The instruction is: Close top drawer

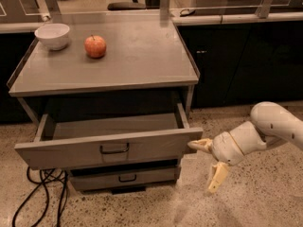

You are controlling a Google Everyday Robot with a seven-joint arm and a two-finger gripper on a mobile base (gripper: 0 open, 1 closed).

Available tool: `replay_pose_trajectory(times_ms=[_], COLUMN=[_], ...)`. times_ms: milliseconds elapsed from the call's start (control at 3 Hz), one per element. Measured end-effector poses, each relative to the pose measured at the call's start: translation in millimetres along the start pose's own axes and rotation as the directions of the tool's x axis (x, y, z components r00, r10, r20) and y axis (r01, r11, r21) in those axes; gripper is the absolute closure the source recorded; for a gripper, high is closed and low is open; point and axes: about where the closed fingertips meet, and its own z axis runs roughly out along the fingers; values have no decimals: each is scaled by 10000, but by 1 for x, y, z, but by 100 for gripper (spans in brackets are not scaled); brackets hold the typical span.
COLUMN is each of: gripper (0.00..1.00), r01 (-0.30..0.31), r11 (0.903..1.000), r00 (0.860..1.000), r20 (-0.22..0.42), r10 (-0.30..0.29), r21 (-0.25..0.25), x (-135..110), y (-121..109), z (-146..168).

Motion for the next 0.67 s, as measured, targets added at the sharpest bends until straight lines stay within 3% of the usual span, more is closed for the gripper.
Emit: replay_pose_trajectory(times_ms=[667], gripper=[0], r01=[62], r11=[9998], r00=[10000], r20=[20], r10=[-62], r21=[-212], x=[-3], y=[-2], z=[7])
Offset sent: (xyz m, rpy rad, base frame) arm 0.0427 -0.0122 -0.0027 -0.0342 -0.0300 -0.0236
